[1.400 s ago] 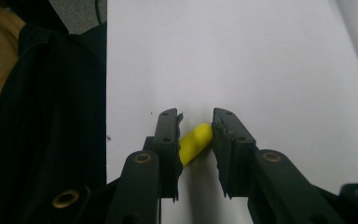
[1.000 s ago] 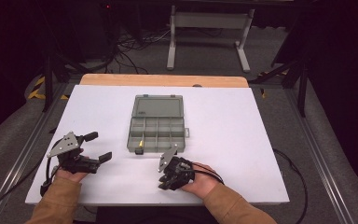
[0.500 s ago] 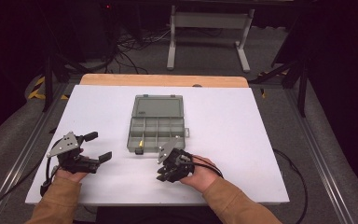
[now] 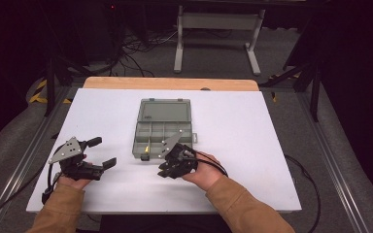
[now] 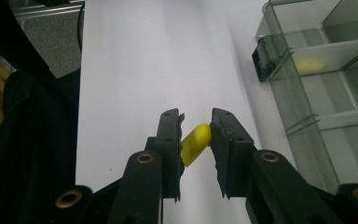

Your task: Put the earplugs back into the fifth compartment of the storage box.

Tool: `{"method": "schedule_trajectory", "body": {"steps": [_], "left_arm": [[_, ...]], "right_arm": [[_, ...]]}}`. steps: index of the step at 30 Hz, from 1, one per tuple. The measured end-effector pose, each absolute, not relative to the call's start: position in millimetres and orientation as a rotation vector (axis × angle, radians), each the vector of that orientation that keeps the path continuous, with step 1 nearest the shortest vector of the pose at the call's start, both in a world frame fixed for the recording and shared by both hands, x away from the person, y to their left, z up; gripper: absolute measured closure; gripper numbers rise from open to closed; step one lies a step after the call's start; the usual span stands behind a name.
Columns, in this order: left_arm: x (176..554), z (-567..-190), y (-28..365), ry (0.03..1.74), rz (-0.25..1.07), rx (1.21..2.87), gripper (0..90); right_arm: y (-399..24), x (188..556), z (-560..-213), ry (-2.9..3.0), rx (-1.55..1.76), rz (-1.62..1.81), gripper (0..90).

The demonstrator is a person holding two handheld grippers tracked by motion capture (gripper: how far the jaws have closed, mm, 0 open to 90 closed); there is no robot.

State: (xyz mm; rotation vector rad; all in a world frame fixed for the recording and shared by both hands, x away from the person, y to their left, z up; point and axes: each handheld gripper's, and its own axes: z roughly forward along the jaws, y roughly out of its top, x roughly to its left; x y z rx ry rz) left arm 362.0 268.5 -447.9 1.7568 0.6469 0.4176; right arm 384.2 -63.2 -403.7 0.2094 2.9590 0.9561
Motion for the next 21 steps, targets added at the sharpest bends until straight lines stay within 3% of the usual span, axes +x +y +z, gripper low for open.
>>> {"method": "schedule_trajectory", "body": {"steps": [21], "left_arm": [[362.1,-448.0,268.9,0.648,0.417,1.755,2.7]], "right_arm": [[-43.4,414.7,-388.7,2.895,0.282,1.002,73.5]]}}
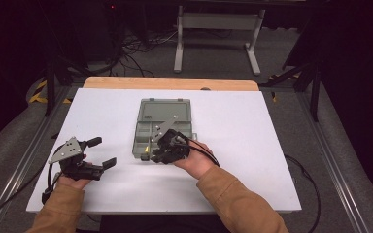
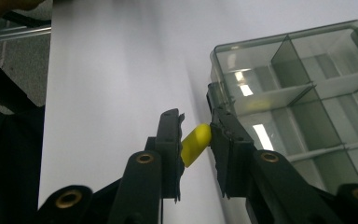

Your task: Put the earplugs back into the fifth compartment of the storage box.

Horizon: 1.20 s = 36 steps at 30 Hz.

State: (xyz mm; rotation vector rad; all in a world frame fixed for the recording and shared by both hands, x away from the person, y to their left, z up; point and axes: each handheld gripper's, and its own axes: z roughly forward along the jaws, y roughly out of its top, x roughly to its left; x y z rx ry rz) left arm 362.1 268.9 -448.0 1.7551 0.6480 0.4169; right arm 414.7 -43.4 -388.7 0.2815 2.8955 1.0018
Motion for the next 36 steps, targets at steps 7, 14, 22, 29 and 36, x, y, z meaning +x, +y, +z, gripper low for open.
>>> {"method": "schedule_trajectory", "body": {"steps": [7,14,22,29,36], "left_arm": [[362.2,-448.1,269.1,0.647,0.418,1.756,2.7],[362.0,-448.0,269.0,0.65,0.416,1.755,2.7],[362.3,-448.2,269.1,0.648,0.416,1.753,2.7],[362.2,-448.2,269.2,0.649,0.413,1.752,2.7],[362.4,-448.5,268.7,0.65,0.413,1.752,2.7]], "right_arm": [[-34.1,425.7,-385.4,2.878,0.302,1.014,73.5],[-29.2,433.2,-385.0,2.861,0.324,1.023,73.5],[-21.4,443.2,-387.4,2.848,0.349,1.029,73.5],[-17.6,450.7,-393.1,2.843,0.376,1.016,73.6],[-13.1,458.4,-395.4,2.83,0.404,1.03,73.6]]}}
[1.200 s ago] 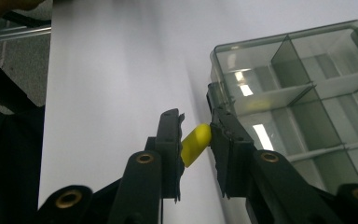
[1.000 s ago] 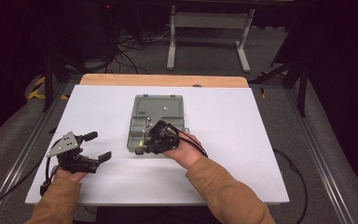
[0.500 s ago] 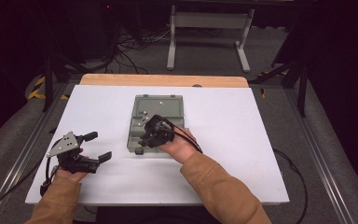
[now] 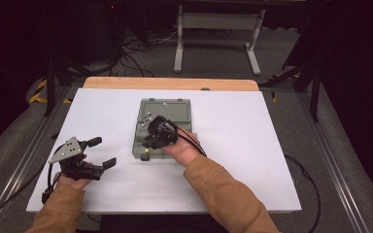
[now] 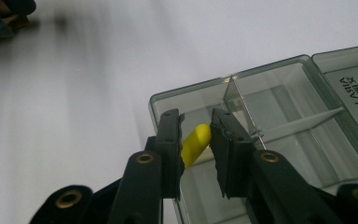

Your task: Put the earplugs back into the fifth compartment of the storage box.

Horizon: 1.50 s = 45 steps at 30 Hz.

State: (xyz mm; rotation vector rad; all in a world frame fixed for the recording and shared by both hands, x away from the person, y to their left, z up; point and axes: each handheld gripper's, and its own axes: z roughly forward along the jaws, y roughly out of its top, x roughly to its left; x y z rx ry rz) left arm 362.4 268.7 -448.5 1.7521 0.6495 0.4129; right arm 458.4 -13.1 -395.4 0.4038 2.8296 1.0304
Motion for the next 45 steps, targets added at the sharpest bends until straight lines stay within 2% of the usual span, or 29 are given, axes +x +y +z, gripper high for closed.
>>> {"method": "schedule_trajectory", "body": {"steps": [45], "left_arm": [[362.6,-448.8,269.1,0.651,0.409,1.751,2.8]], "right_arm": [[9.2,473.2,-423.0,2.857,0.442,0.986,75.3]]}}
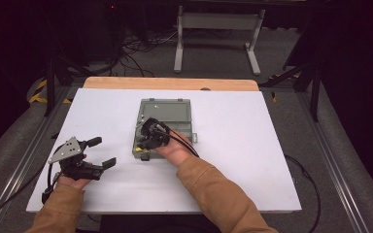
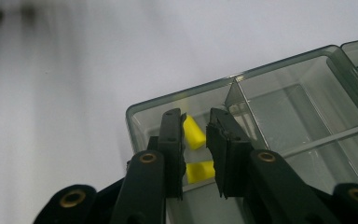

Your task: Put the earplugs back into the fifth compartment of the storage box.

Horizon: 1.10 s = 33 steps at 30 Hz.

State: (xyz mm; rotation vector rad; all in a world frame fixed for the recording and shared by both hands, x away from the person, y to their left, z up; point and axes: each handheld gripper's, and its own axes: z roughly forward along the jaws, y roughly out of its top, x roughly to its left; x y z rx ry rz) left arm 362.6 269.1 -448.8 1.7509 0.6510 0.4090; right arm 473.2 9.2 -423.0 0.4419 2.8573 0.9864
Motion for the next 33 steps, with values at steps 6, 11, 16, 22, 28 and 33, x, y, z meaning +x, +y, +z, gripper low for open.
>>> {"method": "schedule_trajectory", "body": {"steps": [6,11,16,22,28,33], "left_arm": [[363.0,-448.3,269.6,0.664,0.404,1.755,4.3],[364.9,-446.7,268.2,0.676,0.399,1.752,9.2],[367.7,-442.0,263.4,0.653,0.403,1.79,16.5],[374.1,-434.9,257.5,0.668,0.39,1.827,31.0],[381.7,-429.2,253.4,0.694,0.378,1.867,44.9],[388.7,-427.2,252.1,0.723,0.372,1.902,55.4]], "right_arm": [[4.7,472.0,-418.0,2.848,0.463,1.004,78.3],[-9.2,468.6,-408.7,2.83,0.492,1.039,87.6],[-29.2,463.9,-399.6,2.801,0.52,1.057,90.0],[-64.6,456.7,-388.5,2.744,0.541,1.083,90.0],[-106.6,451.5,-379.4,2.682,0.573,1.082,90.0],[-136.3,451.4,-374.1,2.642,0.645,1.08,90.0]]}}
